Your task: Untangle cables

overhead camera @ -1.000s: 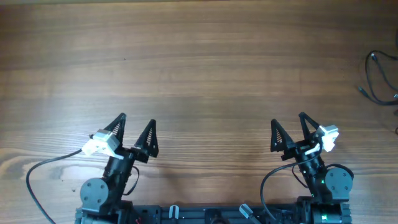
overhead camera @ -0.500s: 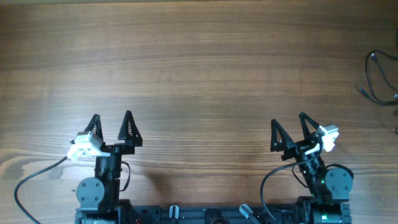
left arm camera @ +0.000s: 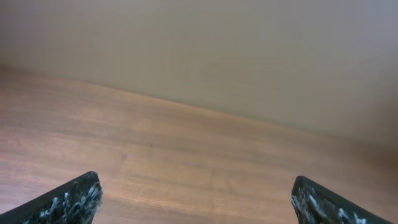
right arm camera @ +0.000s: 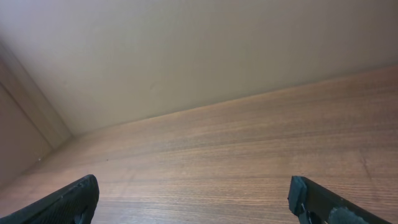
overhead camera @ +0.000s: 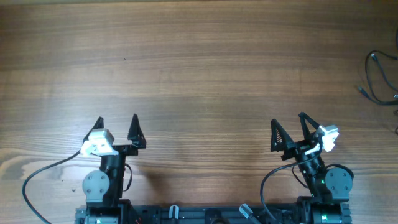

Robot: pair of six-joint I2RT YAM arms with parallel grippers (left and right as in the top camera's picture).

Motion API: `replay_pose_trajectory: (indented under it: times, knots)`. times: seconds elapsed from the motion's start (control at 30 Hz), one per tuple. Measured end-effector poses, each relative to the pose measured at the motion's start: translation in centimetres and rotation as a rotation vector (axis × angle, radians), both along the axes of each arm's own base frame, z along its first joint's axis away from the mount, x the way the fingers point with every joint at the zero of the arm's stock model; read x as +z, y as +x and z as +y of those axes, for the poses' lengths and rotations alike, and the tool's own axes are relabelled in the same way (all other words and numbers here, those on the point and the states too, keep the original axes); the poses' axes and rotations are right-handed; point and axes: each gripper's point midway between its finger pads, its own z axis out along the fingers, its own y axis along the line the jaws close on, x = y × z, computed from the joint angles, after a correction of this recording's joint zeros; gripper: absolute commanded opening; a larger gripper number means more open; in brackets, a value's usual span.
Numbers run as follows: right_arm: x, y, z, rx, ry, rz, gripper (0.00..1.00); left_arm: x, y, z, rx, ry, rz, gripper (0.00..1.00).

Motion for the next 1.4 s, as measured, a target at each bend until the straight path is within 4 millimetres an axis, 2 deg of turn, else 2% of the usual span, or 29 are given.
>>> replay_pose_trajectory:
  times: [0.13,1.4]
  knots:
    - [0.00,0.00,0.00,0.000,0.000,0.000,1.00,-1.37,-0.05,-0.01,-0.001,0.022,0.055,1.00]
    - [-0.02,0.12,-0.37,-0.023,-0.003,0.000,1.00,-1.36,-0.06,-0.01,-0.002,0.032,0.054,1.00]
